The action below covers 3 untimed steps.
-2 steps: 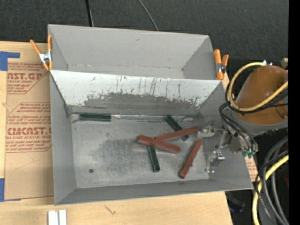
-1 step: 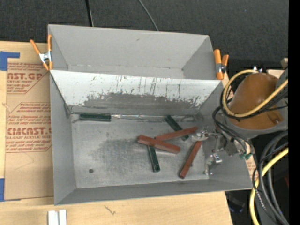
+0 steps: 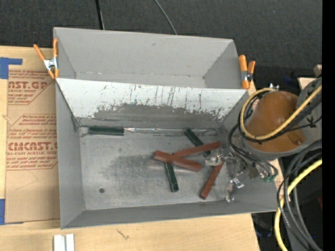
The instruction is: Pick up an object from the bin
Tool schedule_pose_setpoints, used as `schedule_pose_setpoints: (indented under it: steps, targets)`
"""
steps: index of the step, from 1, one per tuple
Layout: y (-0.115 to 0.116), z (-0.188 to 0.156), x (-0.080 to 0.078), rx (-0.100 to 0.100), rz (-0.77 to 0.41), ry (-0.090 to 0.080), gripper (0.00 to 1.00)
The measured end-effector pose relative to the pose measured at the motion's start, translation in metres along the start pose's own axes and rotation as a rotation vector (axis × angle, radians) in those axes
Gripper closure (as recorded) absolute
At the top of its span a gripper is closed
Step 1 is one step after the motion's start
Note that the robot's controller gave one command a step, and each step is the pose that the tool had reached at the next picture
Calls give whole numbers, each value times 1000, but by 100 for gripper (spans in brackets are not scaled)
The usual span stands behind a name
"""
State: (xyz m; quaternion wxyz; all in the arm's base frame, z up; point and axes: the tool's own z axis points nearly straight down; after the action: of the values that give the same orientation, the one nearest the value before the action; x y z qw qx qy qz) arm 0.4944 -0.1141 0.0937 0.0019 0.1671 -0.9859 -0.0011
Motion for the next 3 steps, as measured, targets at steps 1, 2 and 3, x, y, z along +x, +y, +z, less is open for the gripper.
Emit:
schedule_pose_setpoints:
  steps: [1, 2, 3]
  targets:
    - [-8, -23, -3, 4, -68, -6, 0]
    - [-4, 14, 2, 2, 13, -5, 0]
    - [61, 18, -70, 10, -124, -7, 100]
